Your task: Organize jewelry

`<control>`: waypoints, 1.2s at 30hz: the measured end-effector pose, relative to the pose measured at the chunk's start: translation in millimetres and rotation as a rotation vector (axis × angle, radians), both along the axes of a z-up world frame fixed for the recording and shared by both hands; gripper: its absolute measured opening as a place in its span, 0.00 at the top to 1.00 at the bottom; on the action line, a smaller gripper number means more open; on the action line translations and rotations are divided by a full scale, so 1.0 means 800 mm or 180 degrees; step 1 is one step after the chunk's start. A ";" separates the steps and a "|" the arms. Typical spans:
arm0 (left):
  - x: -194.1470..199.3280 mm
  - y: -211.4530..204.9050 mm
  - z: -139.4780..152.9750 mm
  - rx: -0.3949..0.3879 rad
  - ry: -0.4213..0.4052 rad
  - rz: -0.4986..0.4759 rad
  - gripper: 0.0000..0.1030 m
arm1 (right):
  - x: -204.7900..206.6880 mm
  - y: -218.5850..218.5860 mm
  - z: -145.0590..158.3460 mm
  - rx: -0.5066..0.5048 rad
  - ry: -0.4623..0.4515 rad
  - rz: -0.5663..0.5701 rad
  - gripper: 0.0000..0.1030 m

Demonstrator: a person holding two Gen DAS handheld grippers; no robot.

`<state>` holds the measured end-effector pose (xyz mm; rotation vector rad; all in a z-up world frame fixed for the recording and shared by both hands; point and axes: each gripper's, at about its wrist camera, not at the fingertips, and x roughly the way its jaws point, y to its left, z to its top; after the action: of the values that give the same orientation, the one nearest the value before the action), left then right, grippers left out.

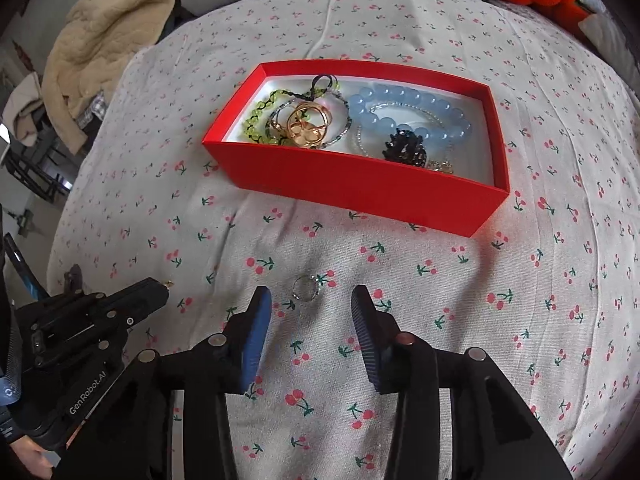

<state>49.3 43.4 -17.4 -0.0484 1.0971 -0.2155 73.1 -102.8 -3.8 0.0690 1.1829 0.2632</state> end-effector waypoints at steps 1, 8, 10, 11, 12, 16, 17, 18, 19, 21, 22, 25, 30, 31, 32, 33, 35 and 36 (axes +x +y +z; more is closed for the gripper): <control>0.000 0.001 0.000 0.0004 0.0001 0.0002 1.00 | 0.001 0.007 -0.001 -0.0038 -0.0015 0.0039 0.57; -0.001 0.009 -0.004 0.0028 0.0026 0.0027 1.00 | 0.011 0.045 -0.023 -0.0485 -0.0103 0.0249 0.65; -0.001 0.010 -0.005 0.0027 0.0034 0.0032 1.00 | 0.016 0.048 -0.029 -0.0569 -0.0112 0.0266 0.74; -0.001 0.010 -0.005 0.0027 0.0034 0.0032 1.00 | 0.017 0.048 -0.029 -0.0574 -0.0128 0.0275 0.77; -0.001 0.010 -0.004 0.0026 0.0034 0.0030 1.00 | 0.018 0.048 -0.029 -0.0568 -0.0127 0.0279 0.81; -0.001 0.008 -0.003 0.0011 0.0026 0.0028 1.00 | 0.017 0.045 -0.028 -0.0530 -0.0115 0.0292 0.81; -0.001 0.007 -0.003 0.0008 0.0022 0.0026 1.00 | 0.017 0.044 -0.026 -0.0506 -0.0110 0.0289 0.81; -0.001 0.007 -0.002 0.0003 0.0019 0.0024 1.00 | 0.016 0.042 -0.024 -0.0475 -0.0103 0.0284 0.81; 0.000 0.006 -0.001 -0.0003 0.0014 0.0026 1.00 | 0.015 0.040 -0.021 -0.0437 -0.0100 0.0278 0.81; 0.000 0.005 0.003 -0.0026 -0.0001 0.0036 1.00 | 0.012 0.036 -0.013 -0.0349 -0.0107 0.0254 0.81; 0.001 0.004 0.005 -0.0040 -0.0012 0.0036 1.00 | 0.010 0.032 -0.007 -0.0306 -0.0119 0.0232 0.81; 0.004 0.001 0.014 -0.0076 -0.0066 0.0025 1.00 | 0.003 0.020 0.009 -0.0201 -0.0170 0.0147 0.81; 0.012 -0.008 0.032 -0.0177 -0.0158 0.0024 1.00 | -0.003 -0.013 0.037 0.0029 -0.0283 -0.0069 0.81; 0.015 -0.010 0.036 -0.0204 -0.0183 0.0021 1.00 | -0.002 -0.020 0.042 0.0056 -0.0314 -0.0113 0.81; 0.018 -0.013 0.040 -0.0229 -0.0213 0.0014 1.00 | -0.001 -0.026 0.047 0.0076 -0.0361 -0.0176 0.81; 0.021 -0.016 0.044 -0.0253 -0.0241 0.0004 1.00 | 0.000 -0.033 0.051 0.0095 -0.0412 -0.0241 0.81; 0.029 -0.023 0.053 -0.0306 -0.0296 -0.0025 1.00 | 0.003 -0.045 0.060 0.0208 -0.0494 -0.0352 0.81; 0.034 -0.028 0.057 -0.0322 -0.0327 -0.0044 1.00 | 0.006 -0.051 0.065 0.0272 -0.0521 -0.0402 0.81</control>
<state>76.5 21.2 27.8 -0.1190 0.9840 -0.2828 77.9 -143.8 47.8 0.1927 1.0001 0.2041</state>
